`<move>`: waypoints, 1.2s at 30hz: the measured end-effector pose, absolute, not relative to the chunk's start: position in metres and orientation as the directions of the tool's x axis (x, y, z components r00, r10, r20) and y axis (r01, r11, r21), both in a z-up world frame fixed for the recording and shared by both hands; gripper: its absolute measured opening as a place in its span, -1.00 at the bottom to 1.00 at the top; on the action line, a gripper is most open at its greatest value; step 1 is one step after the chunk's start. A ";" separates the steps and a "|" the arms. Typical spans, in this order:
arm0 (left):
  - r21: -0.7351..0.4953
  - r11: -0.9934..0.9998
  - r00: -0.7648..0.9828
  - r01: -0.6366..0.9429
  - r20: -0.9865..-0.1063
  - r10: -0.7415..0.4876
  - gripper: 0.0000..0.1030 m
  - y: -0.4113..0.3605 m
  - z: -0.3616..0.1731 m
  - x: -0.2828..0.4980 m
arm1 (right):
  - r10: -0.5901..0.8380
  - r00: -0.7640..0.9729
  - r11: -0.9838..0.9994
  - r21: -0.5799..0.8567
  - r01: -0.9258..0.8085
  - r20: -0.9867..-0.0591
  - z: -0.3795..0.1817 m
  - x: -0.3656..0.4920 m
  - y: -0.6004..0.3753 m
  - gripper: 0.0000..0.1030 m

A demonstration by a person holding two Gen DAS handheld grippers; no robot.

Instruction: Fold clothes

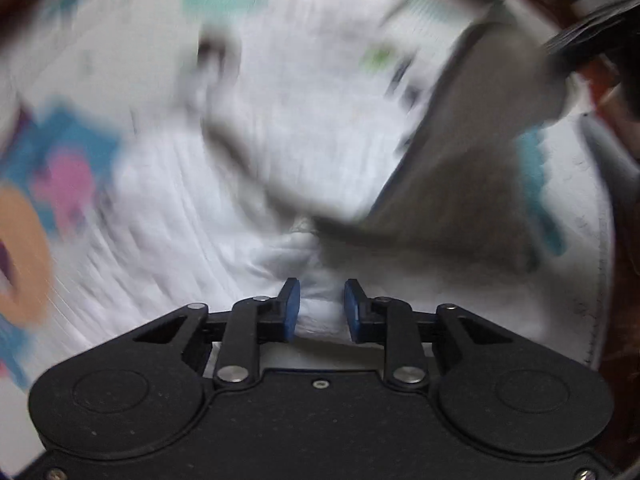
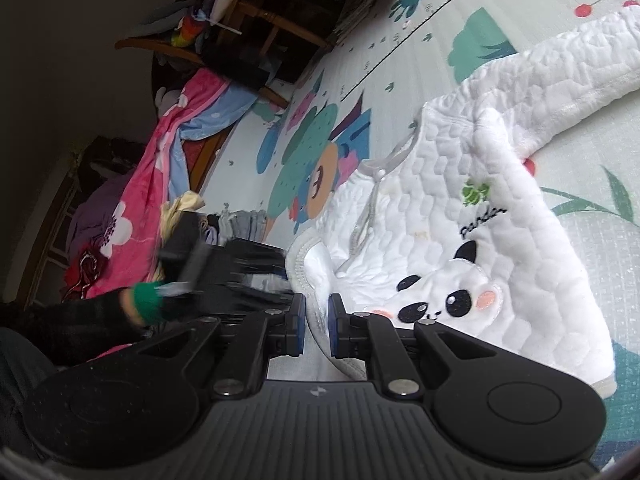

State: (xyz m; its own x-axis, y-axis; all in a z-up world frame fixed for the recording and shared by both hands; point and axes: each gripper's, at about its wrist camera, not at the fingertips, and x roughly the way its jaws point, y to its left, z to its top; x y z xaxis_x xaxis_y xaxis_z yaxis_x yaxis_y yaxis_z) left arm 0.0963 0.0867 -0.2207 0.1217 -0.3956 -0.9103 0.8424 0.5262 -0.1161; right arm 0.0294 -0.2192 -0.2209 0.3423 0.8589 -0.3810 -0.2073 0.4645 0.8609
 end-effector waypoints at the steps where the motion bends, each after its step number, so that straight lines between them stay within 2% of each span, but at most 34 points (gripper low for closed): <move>1: -0.117 0.522 0.118 0.845 -0.911 -0.395 -0.54 0.086 -0.226 0.095 | 0.863 0.336 0.461 0.861 -0.216 -0.377 -0.220 0.029 -0.217 -0.74; 3: -0.144 0.549 0.142 0.823 -0.884 -0.445 -0.54 0.092 -0.219 0.097 | 0.875 0.321 0.447 0.861 -0.243 -0.364 -0.217 0.028 -0.213 -0.74; 6: -0.155 0.590 0.145 0.792 -0.892 -0.428 -0.53 0.097 -0.234 0.100 | 0.896 0.300 0.409 0.872 -0.268 -0.328 -0.212 0.026 -0.210 -0.74; 8: -0.197 0.564 0.107 0.802 -0.881 -0.460 -0.14 0.097 -0.239 0.101 | 0.907 0.289 0.384 0.883 -0.269 -0.306 -0.211 0.027 -0.207 -0.74; 10: -0.303 0.585 0.046 0.752 -0.861 -0.506 -0.15 0.101 -0.230 0.115 | 0.913 0.287 0.369 0.889 -0.271 -0.292 -0.208 0.028 -0.206 -0.74; 14: -0.613 0.665 0.014 0.427 -0.731 -0.683 -0.17 0.125 -0.229 0.153 | 0.921 0.294 0.341 0.897 -0.283 -0.257 -0.200 0.028 -0.209 -0.74; 16: -0.687 0.674 0.022 0.272 -0.696 -0.718 -0.17 0.130 -0.242 0.164 | 0.922 0.301 0.330 0.902 -0.278 -0.245 -0.199 0.030 -0.210 -0.73; 19: -0.806 0.590 0.015 0.047 -0.590 -0.807 -0.16 0.136 -0.252 0.169 | 0.924 0.305 0.320 0.902 -0.289 -0.231 -0.195 0.033 -0.211 -0.73; 22: -0.842 0.539 0.032 -0.013 -0.539 -0.842 -0.12 0.140 -0.258 0.170 | 0.930 0.287 0.320 0.887 -0.332 -0.228 -0.189 0.032 -0.208 -0.74; 24: -0.873 0.484 0.052 -0.066 -0.487 -0.872 -0.05 0.149 -0.262 0.169 | 0.931 0.279 0.326 0.880 -0.346 -0.236 -0.188 0.030 -0.207 -0.73; 25: -0.886 0.453 0.070 -0.100 -0.460 -0.885 0.06 0.156 -0.265 0.167 | 0.931 0.275 0.329 0.876 -0.351 -0.240 -0.189 0.030 -0.207 -0.73; 27: -0.902 0.402 0.097 -0.159 -0.420 -0.902 0.10 0.168 -0.270 0.164 | 0.932 0.265 0.334 0.868 -0.367 -0.246 -0.188 0.028 -0.205 -0.73; 33: -0.884 0.434 0.103 -0.172 -0.454 -0.885 0.11 0.156 -0.270 0.160 | 0.936 0.252 0.329 0.861 -0.387 -0.245 -0.187 0.026 -0.201 -0.73; 34: -0.872 0.466 0.099 -0.150 -0.482 -0.871 0.10 0.151 -0.268 0.160 | 0.937 0.251 0.330 0.859 -0.392 -0.245 -0.186 0.025 -0.200 -0.73; 36: -0.829 0.556 0.088 -0.061 -0.559 -0.824 -0.37 0.139 -0.260 0.161 | 0.938 0.245 0.330 0.854 -0.402 -0.247 -0.185 0.025 -0.199 -0.74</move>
